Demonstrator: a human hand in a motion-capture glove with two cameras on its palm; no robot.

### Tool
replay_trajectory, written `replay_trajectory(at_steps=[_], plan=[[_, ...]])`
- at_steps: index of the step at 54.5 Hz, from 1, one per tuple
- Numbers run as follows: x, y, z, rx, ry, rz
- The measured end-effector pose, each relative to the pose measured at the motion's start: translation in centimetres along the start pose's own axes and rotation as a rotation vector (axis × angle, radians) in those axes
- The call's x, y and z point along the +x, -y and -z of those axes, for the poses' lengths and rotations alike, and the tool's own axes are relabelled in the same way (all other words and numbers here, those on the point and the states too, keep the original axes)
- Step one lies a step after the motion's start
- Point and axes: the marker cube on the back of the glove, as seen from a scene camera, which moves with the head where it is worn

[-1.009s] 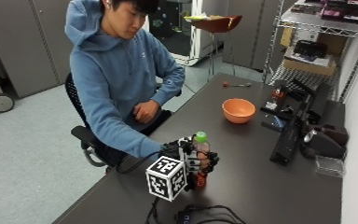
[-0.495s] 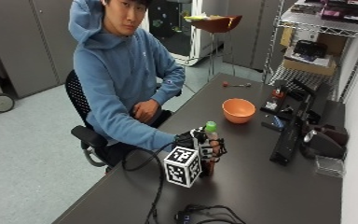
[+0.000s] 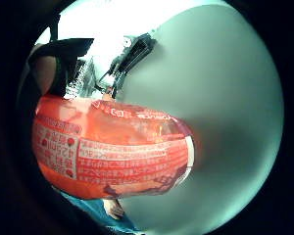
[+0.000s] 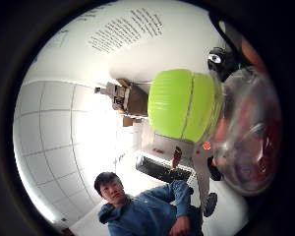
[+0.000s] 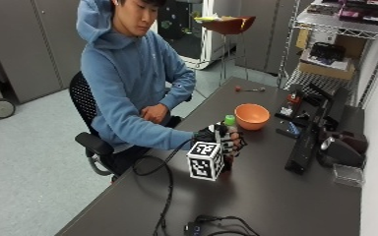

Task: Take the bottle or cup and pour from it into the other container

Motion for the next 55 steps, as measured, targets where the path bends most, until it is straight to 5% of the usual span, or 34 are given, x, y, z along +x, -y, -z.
replay_trajectory(at_steps=[55], plan=[[-11.2,5.3,-4.5,-0.098,-0.679,-0.081]])
